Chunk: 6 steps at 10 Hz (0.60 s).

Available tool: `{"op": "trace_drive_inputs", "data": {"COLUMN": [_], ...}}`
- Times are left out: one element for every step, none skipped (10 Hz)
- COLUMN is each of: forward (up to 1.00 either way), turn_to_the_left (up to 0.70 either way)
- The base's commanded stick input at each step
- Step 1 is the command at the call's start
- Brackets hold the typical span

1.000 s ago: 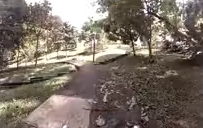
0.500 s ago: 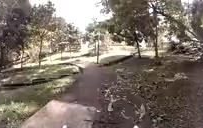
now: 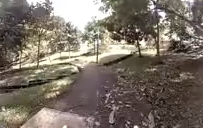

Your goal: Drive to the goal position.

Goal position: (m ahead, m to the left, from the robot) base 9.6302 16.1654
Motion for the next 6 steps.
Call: {"op": "trace_drive_inputs", "data": {"forward": [0.45,0.45,0.45,0.45,0.45,0.45], "turn_to_the_left": [0.00,0.00,0.00,0.00,0.00,0.00]}}
